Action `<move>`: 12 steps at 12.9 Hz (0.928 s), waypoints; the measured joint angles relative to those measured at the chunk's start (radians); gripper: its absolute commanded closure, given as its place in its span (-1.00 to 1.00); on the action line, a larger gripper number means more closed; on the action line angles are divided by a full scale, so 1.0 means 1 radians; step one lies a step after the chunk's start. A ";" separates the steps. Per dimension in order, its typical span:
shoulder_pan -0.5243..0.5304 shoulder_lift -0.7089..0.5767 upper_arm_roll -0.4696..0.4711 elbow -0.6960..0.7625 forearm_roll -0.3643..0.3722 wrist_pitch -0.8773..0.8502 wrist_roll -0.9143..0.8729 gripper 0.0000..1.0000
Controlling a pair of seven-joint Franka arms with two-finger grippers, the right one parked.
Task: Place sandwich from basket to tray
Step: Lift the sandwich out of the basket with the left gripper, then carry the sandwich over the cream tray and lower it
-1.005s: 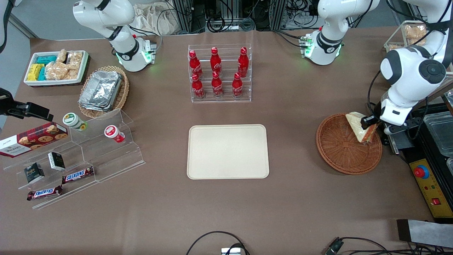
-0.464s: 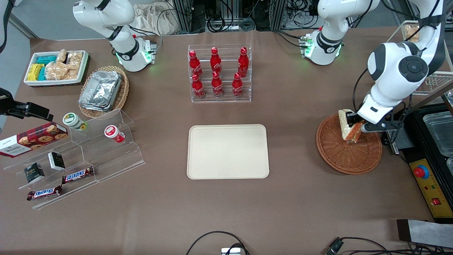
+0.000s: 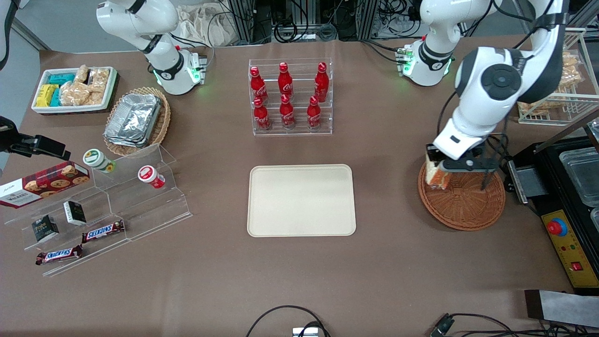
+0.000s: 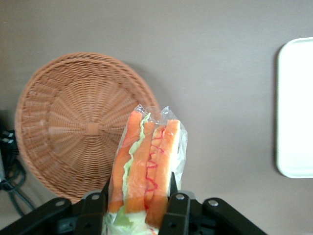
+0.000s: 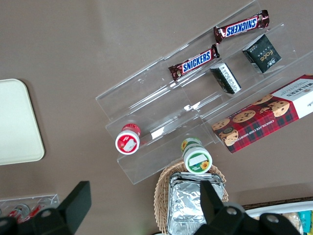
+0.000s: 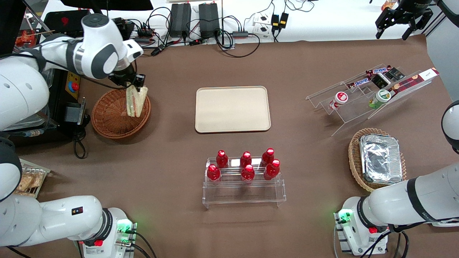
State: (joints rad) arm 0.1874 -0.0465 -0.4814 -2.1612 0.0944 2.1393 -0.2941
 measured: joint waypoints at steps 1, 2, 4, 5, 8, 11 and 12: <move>0.000 0.019 -0.033 0.025 0.001 -0.011 -0.033 0.17; -0.001 0.039 -0.060 0.048 0.002 -0.017 -0.058 0.17; -0.001 0.082 -0.104 0.084 0.011 -0.019 -0.102 0.17; -0.001 0.104 -0.123 0.101 0.034 -0.019 -0.133 0.17; -0.023 0.195 -0.175 0.180 0.116 -0.041 -0.252 0.17; -0.113 0.310 -0.180 0.297 0.203 -0.087 -0.380 0.17; -0.139 0.347 -0.181 0.333 0.227 -0.095 -0.412 0.17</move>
State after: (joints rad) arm 0.0481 0.3001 -0.6620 -1.8279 0.3211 2.0443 -0.7058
